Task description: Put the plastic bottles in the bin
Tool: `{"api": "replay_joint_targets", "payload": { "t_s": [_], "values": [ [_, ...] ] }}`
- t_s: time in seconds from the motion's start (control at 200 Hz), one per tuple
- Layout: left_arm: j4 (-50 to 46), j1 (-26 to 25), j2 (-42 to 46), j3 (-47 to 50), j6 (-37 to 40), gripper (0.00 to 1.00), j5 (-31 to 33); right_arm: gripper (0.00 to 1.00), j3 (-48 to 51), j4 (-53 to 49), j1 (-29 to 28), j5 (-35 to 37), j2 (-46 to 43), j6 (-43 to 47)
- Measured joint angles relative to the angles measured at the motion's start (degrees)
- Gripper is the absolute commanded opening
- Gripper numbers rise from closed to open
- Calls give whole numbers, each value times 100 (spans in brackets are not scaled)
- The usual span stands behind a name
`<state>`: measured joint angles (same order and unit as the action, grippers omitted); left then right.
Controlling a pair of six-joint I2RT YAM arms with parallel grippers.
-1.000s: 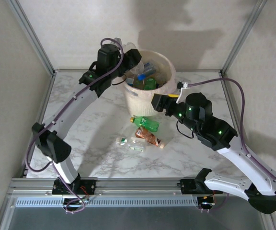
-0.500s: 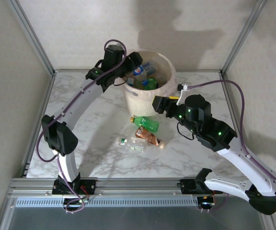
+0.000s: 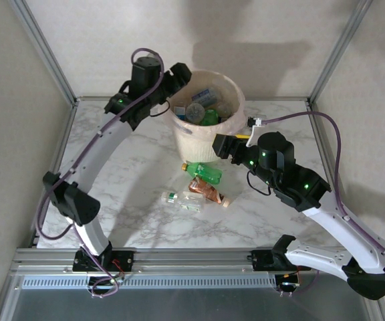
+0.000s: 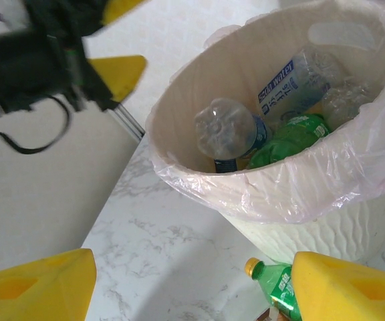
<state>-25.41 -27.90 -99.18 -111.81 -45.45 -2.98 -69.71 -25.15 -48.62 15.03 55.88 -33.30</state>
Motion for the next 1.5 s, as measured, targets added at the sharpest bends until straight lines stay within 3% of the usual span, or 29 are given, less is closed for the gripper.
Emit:
{"api": "replay_joint_targets", "payload": {
  "t_s": [0.22, 0.37, 0.561, 0.701, 1.031, 1.171, 1.502],
  "values": [
    [168, 35, 1368, 957, 157, 80, 221, 78, 22, -111, 2, -70, 151, 7],
    [341, 275, 2367, 2391, 142, 80, 260, 79, 173, -267, -70, -328, 496, 66],
    [461, 610, 3333, 4249, -87, 79, 153, 80, 614, -459, -584, -476, 885, 114],
    [470, 756, 3821, 5174, -284, 78, 7, 83, 887, -468, -730, -415, 1244, 111],
    [726, 776, 4210, 6310, -739, 76, -376, 88, 1620, -170, -407, -229, 1604, 111],
    [785, 776, 4227, 6625, -850, 76, -503, 84, 1875, -11, -234, -448, 1705, 109],
    [1047, 776, 4253, 7082, -1078, 75, -688, 83, 1790, 225, -605, -1023, 2129, 437]
  ]
}}
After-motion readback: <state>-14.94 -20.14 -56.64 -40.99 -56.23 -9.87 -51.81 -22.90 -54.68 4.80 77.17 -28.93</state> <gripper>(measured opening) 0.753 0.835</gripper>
